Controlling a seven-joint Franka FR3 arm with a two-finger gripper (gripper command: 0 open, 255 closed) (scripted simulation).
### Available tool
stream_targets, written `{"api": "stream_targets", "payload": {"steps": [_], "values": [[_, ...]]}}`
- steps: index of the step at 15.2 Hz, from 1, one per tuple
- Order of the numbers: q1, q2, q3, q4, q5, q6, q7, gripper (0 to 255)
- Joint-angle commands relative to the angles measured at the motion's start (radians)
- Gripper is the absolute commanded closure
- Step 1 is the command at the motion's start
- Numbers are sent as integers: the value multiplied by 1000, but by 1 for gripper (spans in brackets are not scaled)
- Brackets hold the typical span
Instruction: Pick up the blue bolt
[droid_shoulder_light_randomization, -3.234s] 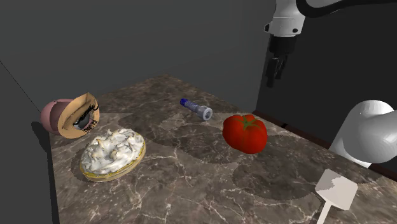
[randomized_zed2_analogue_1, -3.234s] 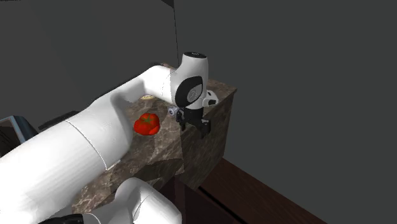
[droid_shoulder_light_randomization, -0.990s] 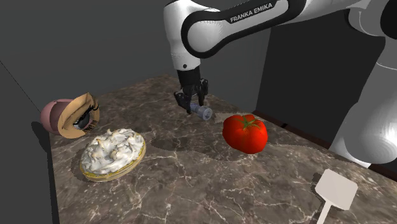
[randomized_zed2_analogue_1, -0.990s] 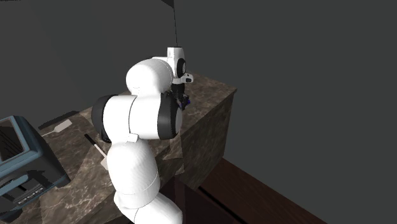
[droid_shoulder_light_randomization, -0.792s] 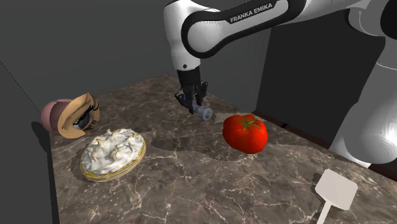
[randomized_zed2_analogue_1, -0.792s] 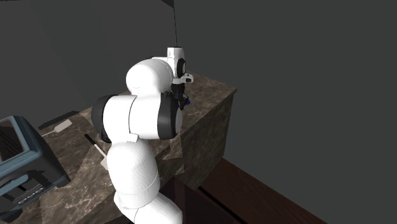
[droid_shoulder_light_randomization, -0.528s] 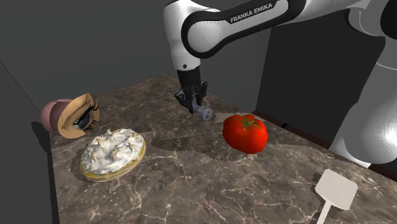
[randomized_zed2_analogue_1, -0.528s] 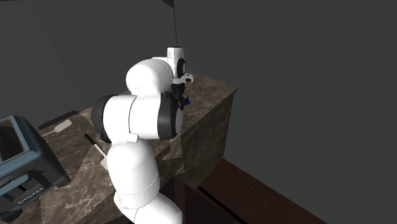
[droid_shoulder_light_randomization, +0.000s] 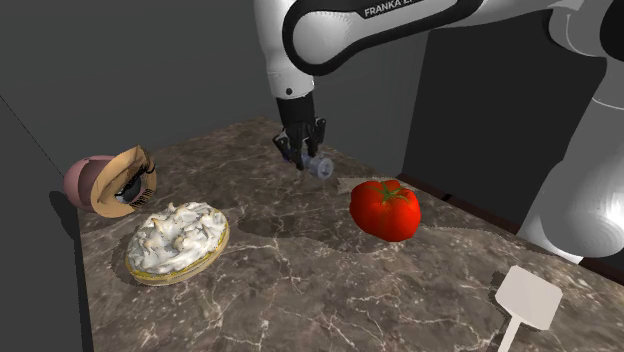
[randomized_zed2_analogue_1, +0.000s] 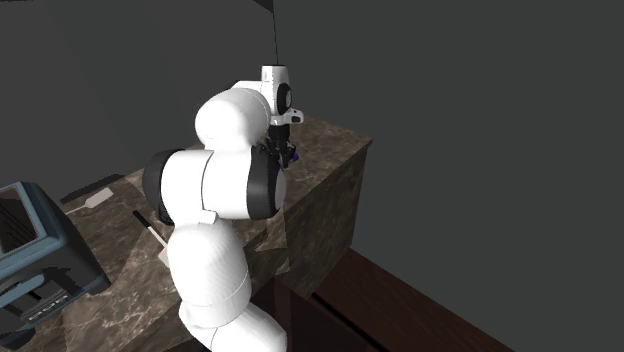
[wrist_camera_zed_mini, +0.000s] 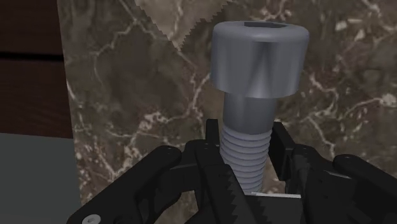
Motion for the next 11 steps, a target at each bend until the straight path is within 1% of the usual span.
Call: {"api": "stream_targets", "payload": {"steps": [1, 9, 11], "values": [[0, -1, 0, 28, 0, -29, -2, 255], [2, 8, 2, 146, -3, -139, 0, 255], [2, 8, 2, 149, -3, -142, 0, 255]]}}
